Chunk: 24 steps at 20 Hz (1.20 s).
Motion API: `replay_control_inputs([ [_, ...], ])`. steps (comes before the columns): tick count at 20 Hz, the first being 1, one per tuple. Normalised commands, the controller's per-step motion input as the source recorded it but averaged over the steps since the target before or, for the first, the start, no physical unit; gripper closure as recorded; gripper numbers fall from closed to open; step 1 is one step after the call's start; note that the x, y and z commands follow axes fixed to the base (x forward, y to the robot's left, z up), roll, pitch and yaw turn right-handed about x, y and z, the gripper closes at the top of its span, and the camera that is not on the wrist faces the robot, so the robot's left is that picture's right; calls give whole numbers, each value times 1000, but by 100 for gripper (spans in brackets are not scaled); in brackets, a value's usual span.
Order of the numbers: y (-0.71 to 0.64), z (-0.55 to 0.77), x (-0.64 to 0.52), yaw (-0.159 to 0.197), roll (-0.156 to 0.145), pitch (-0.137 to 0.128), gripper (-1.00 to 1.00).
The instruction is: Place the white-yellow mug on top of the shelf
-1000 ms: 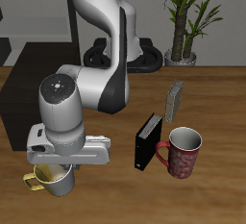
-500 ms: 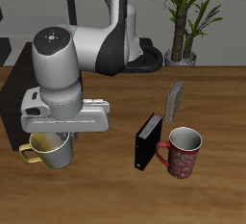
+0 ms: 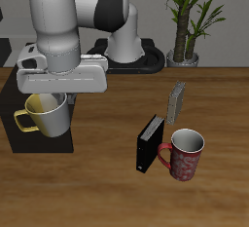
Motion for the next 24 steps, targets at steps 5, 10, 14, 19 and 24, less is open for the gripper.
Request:
replay_control_inputs([
  [5, -135, 589, -395, -24, -15, -70, 100],
  [10, -196, 551, -378, -26, -39, -66, 100],
  [14, -216, 379, -416, -53, -15, -37, 100],
  [19, -227, 177, -422, -23, -23, -17, 100],
  [24, -200, 51, -423, -29, -7, -3, 100],
])
